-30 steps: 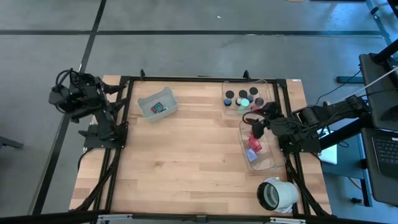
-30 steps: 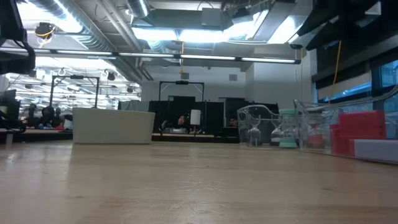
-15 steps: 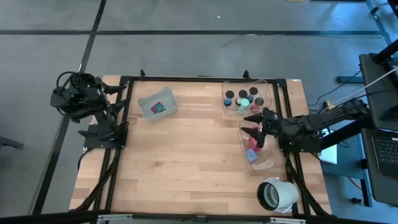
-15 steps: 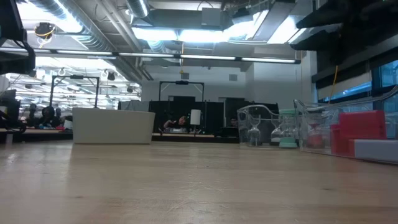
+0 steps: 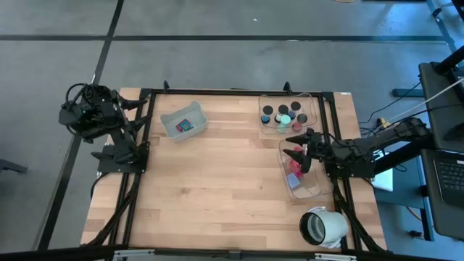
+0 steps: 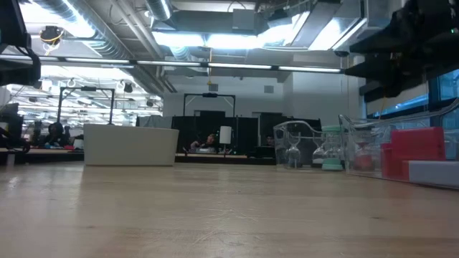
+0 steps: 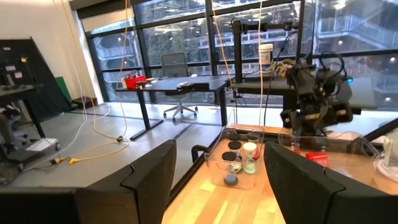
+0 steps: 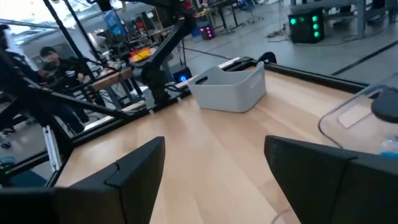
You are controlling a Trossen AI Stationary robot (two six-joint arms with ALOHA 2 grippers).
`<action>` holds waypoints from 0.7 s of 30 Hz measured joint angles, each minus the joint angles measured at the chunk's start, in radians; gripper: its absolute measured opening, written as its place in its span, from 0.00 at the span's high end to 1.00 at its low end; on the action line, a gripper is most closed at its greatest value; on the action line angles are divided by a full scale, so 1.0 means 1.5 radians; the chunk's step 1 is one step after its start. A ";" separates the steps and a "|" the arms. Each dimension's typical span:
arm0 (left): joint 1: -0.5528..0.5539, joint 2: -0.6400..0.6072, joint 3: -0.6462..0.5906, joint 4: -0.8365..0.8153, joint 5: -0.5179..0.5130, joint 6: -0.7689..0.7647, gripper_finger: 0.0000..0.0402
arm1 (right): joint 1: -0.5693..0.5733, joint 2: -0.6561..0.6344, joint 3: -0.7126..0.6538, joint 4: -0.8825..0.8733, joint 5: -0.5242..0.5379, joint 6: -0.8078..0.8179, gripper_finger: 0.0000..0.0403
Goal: Pick & Place Office items
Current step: Return to Home Position
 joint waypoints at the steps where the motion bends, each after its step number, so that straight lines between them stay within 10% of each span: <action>1: 0.000 0.000 0.000 0.000 0.000 -0.007 0.40 | 0.000 0.000 -0.012 0.016 -0.003 -0.002 0.31; 11: 0.000 0.001 -0.019 -0.011 0.025 -0.120 0.40 | 0.000 -0.001 -0.091 0.150 -0.025 -0.067 0.31; 21: 0.001 0.000 -0.119 -0.059 0.236 -0.354 0.40 | 0.000 0.000 -0.090 0.150 -0.008 -0.084 0.31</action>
